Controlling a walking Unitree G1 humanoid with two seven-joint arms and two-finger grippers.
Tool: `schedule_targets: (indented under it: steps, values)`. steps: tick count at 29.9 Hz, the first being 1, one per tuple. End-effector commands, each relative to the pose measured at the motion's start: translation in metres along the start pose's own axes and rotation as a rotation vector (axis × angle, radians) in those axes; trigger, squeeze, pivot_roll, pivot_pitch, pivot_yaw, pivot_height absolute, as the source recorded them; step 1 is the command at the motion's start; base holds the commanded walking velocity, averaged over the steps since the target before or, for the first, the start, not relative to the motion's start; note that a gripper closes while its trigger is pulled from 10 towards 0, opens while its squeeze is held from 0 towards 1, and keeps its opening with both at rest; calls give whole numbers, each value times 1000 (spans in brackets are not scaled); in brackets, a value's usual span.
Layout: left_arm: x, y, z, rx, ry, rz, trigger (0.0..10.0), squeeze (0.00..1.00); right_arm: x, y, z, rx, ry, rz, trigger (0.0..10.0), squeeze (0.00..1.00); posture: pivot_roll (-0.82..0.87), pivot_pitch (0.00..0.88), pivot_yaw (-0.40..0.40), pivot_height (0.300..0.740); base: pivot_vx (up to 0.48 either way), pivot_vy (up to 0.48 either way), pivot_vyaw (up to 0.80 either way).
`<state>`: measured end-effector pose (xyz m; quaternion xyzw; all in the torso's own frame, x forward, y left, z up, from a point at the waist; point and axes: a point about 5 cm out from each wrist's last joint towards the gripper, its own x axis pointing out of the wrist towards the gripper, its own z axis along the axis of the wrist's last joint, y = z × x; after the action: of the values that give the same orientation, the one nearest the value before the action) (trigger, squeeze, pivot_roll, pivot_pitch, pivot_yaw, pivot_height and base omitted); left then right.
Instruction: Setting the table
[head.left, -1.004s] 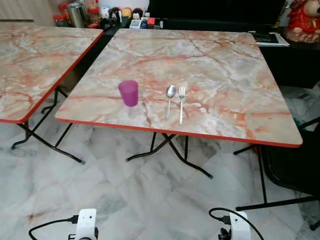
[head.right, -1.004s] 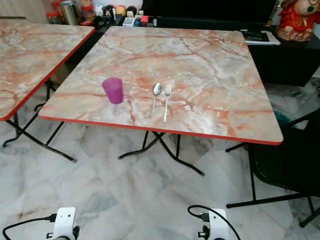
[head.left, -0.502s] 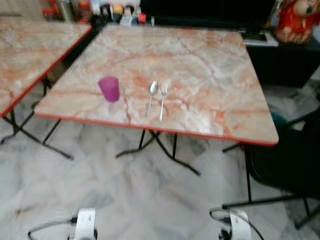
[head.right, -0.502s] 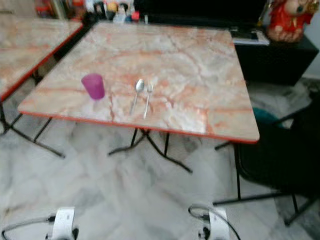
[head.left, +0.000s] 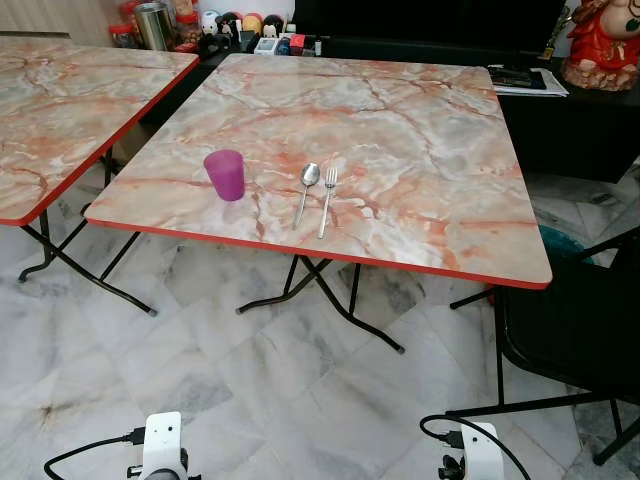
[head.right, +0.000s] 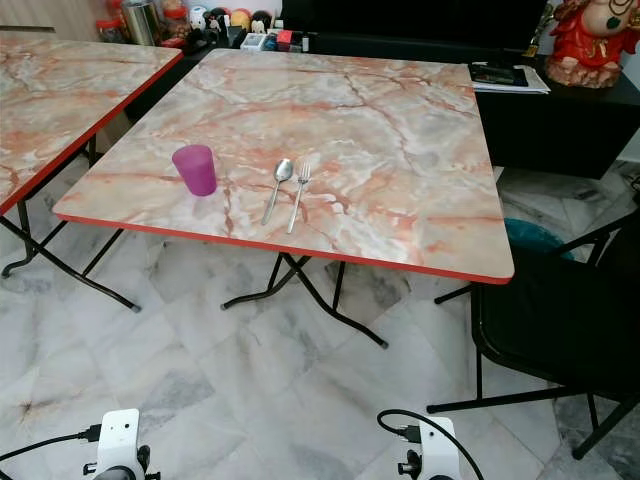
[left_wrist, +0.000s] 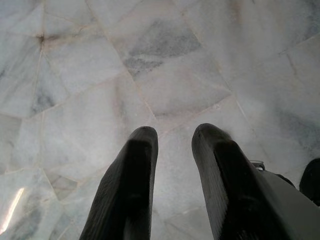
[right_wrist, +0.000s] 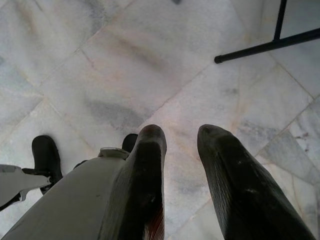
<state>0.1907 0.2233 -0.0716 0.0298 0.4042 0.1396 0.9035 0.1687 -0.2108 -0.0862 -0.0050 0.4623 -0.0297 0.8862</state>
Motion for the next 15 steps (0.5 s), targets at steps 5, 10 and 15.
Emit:
schedule_targets:
  steps: [5, 10, 15]
  values:
    - [0, 0, -2, 13, 15, 6, 10000, 0, -1, 0, -4, 10, 13, -1, 10000, 0, -54, 102, -11, 740, 330, 0, 0]
    - [-1, 1, -7, 25, 34, 5, 10000, 0, -1, 2, -5, 5, 25, 18, 10000, 0, -55, 95, -9, 740, 342, 0, 0]
    - [-2, 1, -10, 29, 39, 5, 10000, 0, -1, 2, -5, -1, 18, 20, 10000, 0, -52, 83, -10, 740, 348, 0, 0]
